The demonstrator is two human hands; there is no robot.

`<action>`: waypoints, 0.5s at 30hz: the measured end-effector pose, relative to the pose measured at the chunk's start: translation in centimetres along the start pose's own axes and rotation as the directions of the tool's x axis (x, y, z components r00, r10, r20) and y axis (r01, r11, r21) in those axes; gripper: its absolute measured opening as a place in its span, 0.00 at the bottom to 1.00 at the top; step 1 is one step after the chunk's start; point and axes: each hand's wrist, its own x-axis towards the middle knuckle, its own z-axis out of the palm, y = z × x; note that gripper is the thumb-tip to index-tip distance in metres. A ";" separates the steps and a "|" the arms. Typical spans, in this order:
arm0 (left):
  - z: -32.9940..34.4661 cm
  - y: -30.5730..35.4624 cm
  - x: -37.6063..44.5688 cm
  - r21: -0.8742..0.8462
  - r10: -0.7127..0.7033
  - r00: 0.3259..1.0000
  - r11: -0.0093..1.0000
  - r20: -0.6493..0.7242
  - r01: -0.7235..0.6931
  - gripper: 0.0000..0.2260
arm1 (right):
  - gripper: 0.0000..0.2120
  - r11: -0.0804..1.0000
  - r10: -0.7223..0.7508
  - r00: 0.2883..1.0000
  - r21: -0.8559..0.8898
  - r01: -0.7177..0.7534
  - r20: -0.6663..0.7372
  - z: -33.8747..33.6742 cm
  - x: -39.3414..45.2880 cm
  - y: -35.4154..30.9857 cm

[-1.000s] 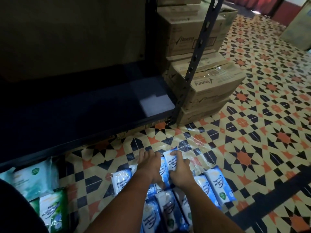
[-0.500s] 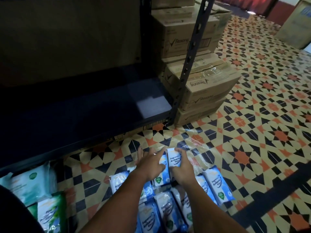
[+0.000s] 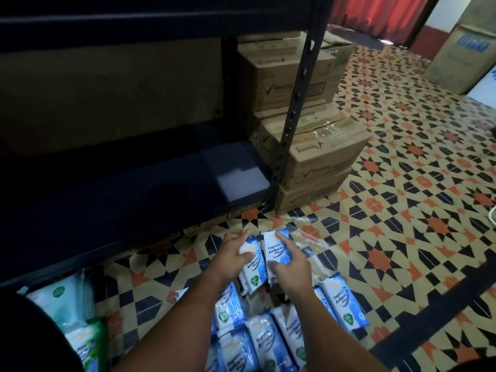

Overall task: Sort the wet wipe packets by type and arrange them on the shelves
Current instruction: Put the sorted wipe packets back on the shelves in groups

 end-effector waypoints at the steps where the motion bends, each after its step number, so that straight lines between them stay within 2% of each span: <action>1: -0.4 0.3 -0.3 -0.050 -0.003 1.000 0.999 -0.029 0.002 0.30 | 0.33 1.000 -0.014 1.000 0.001 0.014 0.000 0.0 -0.2 -0.5; 4: -1.5 2.0 -1.1 -0.272 -0.035 0.983 0.962 -0.181 -0.016 0.33 | 0.32 0.998 -0.054 0.998 0.016 0.054 0.012 -0.1 -0.8 -2.6; 7: -2.8 4.6 -2.5 -0.432 -0.058 0.931 0.895 -0.360 -0.111 0.28 | 0.32 0.990 -0.137 0.990 0.038 0.136 0.025 -0.1 -1.6 -6.0; 9: -3.8 6.4 -3.2 -0.500 -0.074 0.901 0.850 -0.427 -0.168 0.24 | 0.33 0.980 -0.190 0.982 0.057 0.188 0.023 0.0 -1.8 -8.5; 12: -6.4 9.9 -4.8 -0.389 0.050 0.858 0.877 -0.511 -0.283 0.14 | 0.32 0.952 -0.289 0.957 0.100 0.288 -0.005 0.0 -2.9 -13.2; 15: -9.5 13.5 -6.5 -0.291 0.159 0.810 0.880 -0.565 -0.375 0.13 | 0.34 0.929 -0.354 0.935 0.110 0.353 -0.006 0.0 -4.4 -17.8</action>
